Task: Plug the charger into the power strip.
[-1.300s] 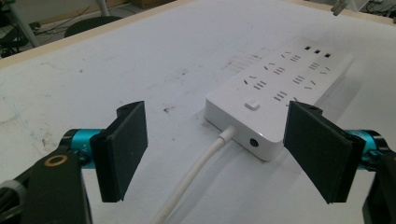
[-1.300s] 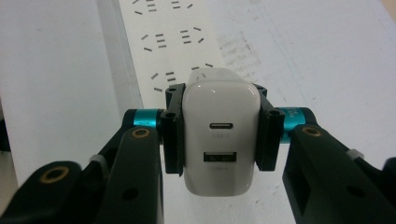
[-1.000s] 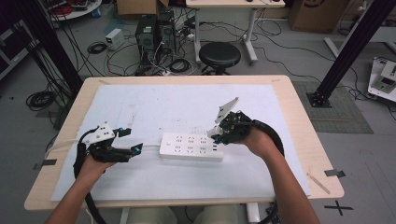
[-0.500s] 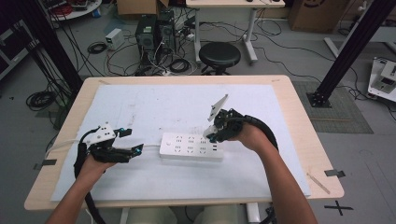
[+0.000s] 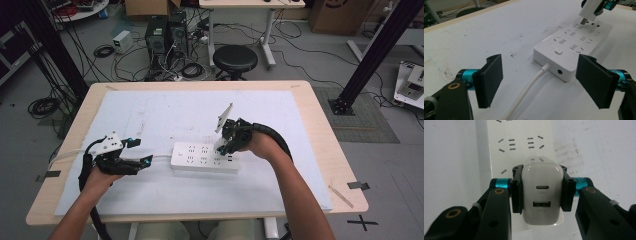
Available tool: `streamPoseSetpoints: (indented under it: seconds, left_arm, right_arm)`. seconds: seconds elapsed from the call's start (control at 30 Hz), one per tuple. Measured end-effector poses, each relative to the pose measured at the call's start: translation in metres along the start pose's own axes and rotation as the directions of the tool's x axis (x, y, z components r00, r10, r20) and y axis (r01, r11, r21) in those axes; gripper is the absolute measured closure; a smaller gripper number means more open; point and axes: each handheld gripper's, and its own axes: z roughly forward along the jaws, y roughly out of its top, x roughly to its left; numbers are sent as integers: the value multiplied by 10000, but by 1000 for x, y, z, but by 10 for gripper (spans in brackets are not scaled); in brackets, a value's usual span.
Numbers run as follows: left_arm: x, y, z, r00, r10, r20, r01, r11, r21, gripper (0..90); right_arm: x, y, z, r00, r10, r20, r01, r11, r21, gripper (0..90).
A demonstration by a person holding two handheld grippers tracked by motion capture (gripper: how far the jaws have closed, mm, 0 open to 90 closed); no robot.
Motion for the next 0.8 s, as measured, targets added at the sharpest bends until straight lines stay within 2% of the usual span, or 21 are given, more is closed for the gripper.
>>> streamPoseSetpoints:
  seconds: [0.2,0.33,0.37,0.4,0.53,0.67,0.8]
  left_arm:
    - [1,-1,0,10000,-2,8,2,10000,-22,220]
    - [2,-1,-1,10000,-65,-26,65,10000,-72,220]
    - [2,-1,0,10000,-49,-33,49,10000,-76,220]
    - [2,0,0,10000,-73,-37,72,9999,-109,220]
    - [1,-1,-1,9999,-106,-22,106,9998,-152,220]
    - [1,-2,0,9999,-153,2,153,9998,-152,220]
    - [1,-3,2,9999,-148,19,148,9998,-106,220]
  right_arm:
    - [-1,3,6,9996,-225,-143,227,9996,170,632]
    - [-1,6,6,9996,-214,-184,221,9990,380,632]
    - [2,14,9,9984,-560,-33,561,9943,909,633]
    - [3,18,9,9987,-518,28,512,9931,1056,634]
    - [3,23,11,9986,-522,49,510,9893,1364,635]
    - [4,27,11,9993,-330,147,301,9858,1652,636]
    - [7,33,13,9969,-769,172,722,9789,1912,635]
